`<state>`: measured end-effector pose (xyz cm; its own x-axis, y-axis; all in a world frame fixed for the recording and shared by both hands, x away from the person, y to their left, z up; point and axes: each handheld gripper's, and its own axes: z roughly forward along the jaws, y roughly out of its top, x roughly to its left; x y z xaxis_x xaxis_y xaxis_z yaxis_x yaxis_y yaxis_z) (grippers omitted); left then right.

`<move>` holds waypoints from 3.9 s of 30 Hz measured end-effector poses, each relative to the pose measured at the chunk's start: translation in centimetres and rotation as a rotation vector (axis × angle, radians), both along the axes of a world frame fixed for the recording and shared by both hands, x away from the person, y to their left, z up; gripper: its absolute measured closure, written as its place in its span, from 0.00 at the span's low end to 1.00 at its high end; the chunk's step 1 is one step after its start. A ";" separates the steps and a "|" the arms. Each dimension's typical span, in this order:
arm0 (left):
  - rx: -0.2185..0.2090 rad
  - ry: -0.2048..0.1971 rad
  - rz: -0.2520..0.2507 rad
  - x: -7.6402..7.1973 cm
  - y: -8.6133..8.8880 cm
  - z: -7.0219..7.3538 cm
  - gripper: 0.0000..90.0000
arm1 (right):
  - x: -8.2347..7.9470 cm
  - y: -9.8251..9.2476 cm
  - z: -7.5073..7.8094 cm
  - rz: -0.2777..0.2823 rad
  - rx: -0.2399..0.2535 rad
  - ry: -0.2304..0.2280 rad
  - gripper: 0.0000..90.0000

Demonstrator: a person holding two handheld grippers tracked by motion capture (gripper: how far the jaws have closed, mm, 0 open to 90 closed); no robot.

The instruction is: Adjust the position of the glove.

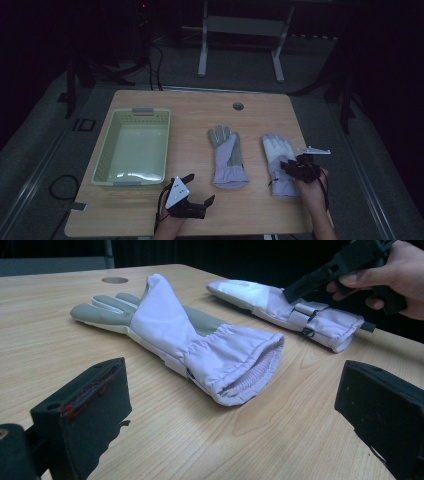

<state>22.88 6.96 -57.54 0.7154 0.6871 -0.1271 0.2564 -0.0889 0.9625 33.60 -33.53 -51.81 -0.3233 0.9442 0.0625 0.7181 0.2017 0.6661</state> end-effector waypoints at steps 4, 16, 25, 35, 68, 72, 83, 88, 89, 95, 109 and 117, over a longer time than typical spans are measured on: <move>0.002 -0.003 0.000 0.0 0.0 0.0 0.02 | -0.4 -0.6 0.9 0.022 0.009 -0.035 0.59; 0.000 0.001 -0.003 0.0 0.0 0.0 0.02 | -0.3 -0.4 -2.3 0.069 -0.030 -0.019 0.61; 0.000 0.002 -0.001 0.0 0.0 0.0 0.02 | -0.1 -0.3 -1.8 0.048 0.023 0.034 0.86; -0.005 0.006 0.002 0.1 0.0 0.0 0.02 | -0.7 -0.6 0.7 0.022 0.036 -0.013 0.89; 0.002 -0.013 0.022 -0.1 0.0 0.0 0.02 | -0.7 16.0 10.8 0.162 0.101 -0.110 0.89; 0.001 -0.012 0.021 -0.1 0.0 0.0 0.02 | -0.4 17.0 9.3 0.160 0.078 -0.071 0.89; 0.006 -0.013 0.026 -0.1 0.0 0.0 0.02 | 1.7 18.0 4.5 0.125 0.026 0.053 0.88; 0.006 -0.013 0.025 -0.1 0.0 0.0 0.02 | 2.5 18.2 3.3 0.112 0.015 0.081 0.88; 0.007 -0.013 0.025 -0.1 0.0 0.0 0.02 | 2.6 18.3 3.1 0.112 0.014 0.086 0.87; 0.006 -0.013 0.024 -0.1 0.0 0.0 0.02 | 3.0 18.6 1.8 0.121 -0.002 0.112 0.84; 0.009 -0.007 0.023 0.0 0.0 0.0 0.02 | 2.3 16.4 3.6 0.226 0.095 -0.001 0.28; 0.013 -0.013 0.024 -0.1 -0.1 0.0 0.02 | 1.6 14.3 4.1 0.365 0.158 -0.118 0.15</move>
<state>22.81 6.87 -57.52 0.7000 0.7058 -0.1090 0.2464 -0.0955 0.9644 35.24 -19.23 -47.73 -0.6484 0.7483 0.1402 0.5355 0.3173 0.7827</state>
